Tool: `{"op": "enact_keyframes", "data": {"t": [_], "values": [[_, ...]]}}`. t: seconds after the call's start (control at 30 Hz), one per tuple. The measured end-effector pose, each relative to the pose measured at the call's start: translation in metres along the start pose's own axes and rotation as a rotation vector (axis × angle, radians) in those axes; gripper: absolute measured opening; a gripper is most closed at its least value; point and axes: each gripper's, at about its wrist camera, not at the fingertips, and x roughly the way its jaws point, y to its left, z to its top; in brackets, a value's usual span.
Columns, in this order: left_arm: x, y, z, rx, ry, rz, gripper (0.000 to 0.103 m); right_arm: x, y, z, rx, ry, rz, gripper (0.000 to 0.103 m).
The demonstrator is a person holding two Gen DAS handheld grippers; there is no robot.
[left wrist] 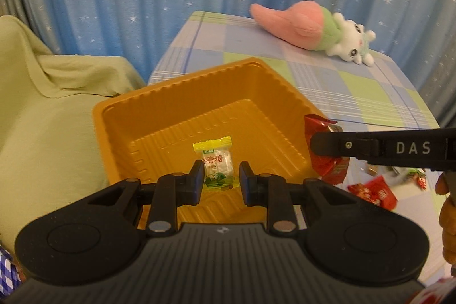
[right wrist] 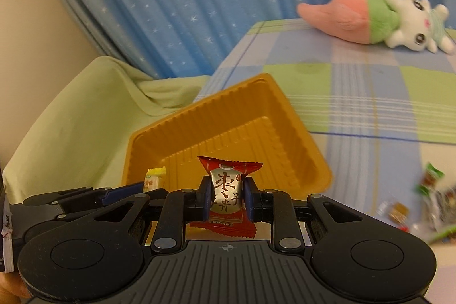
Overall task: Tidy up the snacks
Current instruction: 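Carry both candies into the orange tray and open both tools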
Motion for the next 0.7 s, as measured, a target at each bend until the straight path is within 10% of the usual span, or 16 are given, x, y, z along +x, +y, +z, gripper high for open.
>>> {"op": "enact_keyframes", "data": {"t": [0.7], "values": [[0.032, 0.029, 0.001, -0.023, 0.077, -0.009, 0.024, 0.074, 0.010, 0.005, -0.038, 0.077, -0.040, 0.033]]}}
